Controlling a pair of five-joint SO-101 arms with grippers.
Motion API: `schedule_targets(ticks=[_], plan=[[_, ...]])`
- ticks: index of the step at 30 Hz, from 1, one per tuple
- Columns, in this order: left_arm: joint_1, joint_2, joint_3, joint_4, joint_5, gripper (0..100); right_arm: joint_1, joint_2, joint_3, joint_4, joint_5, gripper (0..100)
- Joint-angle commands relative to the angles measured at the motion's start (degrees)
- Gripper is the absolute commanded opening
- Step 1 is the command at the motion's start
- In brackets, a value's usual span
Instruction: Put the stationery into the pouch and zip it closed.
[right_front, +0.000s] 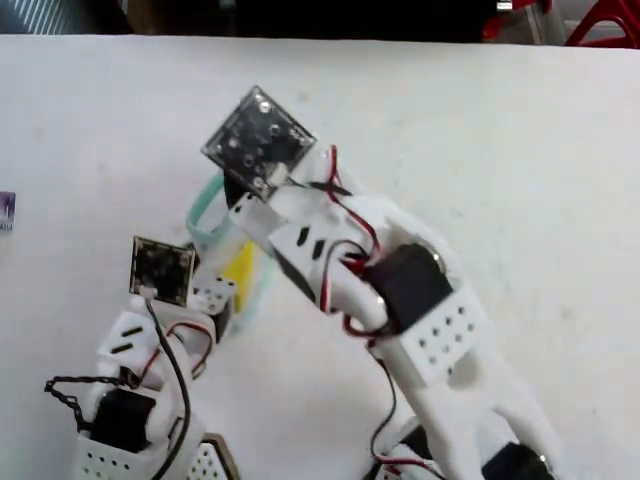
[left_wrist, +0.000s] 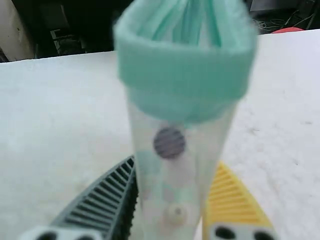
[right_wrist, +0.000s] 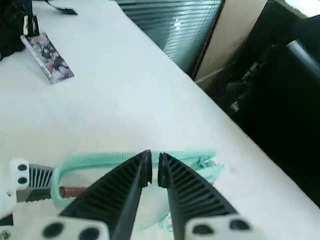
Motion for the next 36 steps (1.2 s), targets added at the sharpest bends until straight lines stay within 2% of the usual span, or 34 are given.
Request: schedule_targets(ticks=[1,7,18,24,29,33,36], plan=[[-0.5,0.3,-3.5,0.3,0.7,19,-0.7,6.3,-6.3,6.5,1.9,1.7],[-6.5,0.3,-6.4,0.1,0.8,19,-0.1,15.3,-10.0,17.3,6.9,1.8],[-6.7,0.3,-6.1,-0.9,0.7,19,1.8,11.1,-15.9,20.4,6.4,1.8],[-5.1,0.3,-4.2,-1.2,0.7,19,8.2,3.3,-17.7,11.6,2.9,1.7],[-1.5,0.3,-4.2,-1.2,0.3,6,15.1,4.0,-10.5,6.0,2.5,1.8],[0.2,0.3,-4.2,-1.1,-2.6,2,16.0,3.7,-0.7,-0.7,2.8,2.1],[0.6,0.3,-4.2,-0.9,-2.5,2,16.0,3.7,4.8,-4.5,2.8,9.2]])
